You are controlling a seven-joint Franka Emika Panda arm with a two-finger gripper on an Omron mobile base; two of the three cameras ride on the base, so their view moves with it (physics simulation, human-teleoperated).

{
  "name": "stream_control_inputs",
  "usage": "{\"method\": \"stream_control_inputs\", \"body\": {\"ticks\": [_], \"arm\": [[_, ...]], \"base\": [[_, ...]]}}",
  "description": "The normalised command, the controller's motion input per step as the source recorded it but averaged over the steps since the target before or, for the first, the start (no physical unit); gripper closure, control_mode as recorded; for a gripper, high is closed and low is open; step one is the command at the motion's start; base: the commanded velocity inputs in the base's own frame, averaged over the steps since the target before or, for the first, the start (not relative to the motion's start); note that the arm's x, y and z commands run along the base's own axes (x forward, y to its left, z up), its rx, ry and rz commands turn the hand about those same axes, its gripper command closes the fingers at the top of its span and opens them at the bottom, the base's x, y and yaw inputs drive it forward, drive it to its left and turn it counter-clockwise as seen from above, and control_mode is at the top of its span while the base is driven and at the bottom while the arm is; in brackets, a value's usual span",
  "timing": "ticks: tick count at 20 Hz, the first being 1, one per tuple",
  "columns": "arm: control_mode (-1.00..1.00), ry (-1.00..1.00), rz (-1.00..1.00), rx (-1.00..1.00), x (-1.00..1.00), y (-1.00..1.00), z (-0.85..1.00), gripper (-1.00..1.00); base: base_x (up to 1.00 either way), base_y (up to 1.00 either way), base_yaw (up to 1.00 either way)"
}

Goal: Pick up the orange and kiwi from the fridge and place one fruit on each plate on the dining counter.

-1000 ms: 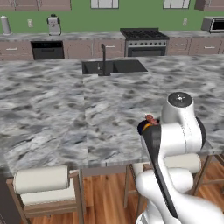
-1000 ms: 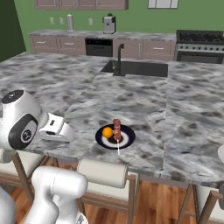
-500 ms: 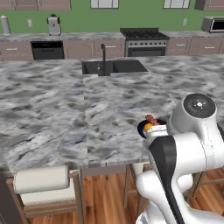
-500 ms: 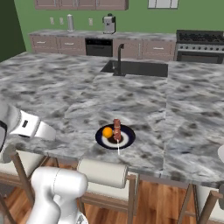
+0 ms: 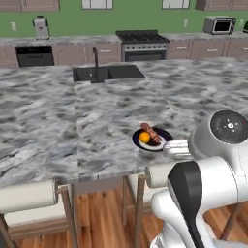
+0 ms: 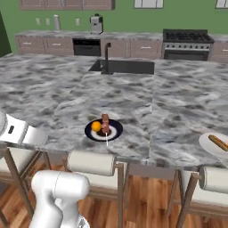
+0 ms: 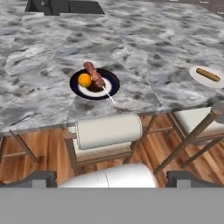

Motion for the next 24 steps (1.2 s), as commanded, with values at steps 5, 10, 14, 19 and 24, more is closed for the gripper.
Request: {"method": "stream_control_inputs", "body": {"ticks": [5, 10, 14, 19, 24], "arm": [[1.0, 0.0, 0.0, 0.0, 0.0, 0.0, 0.0, -1.0], [1.0, 0.0, 0.0, 0.0, 0.0, 0.0, 0.0, -1.0], [1.0, 0.0, 0.0, 0.0, 0.0, 0.0, 0.0, -1.0], [1.0, 0.0, 0.0, 0.0, 0.0, 0.0, 0.0, -1.0], [1.0, 0.0, 0.0, 0.0, 0.0, 0.0, 0.0, -1.0]], "base": [[-0.34, -0.93, -0.5], [-0.15, -1.0, -0.55], [-0.01, -1.0, -0.54], [0.0, -1.0, -0.52], [0.2, -1.0, -0.41]]}}
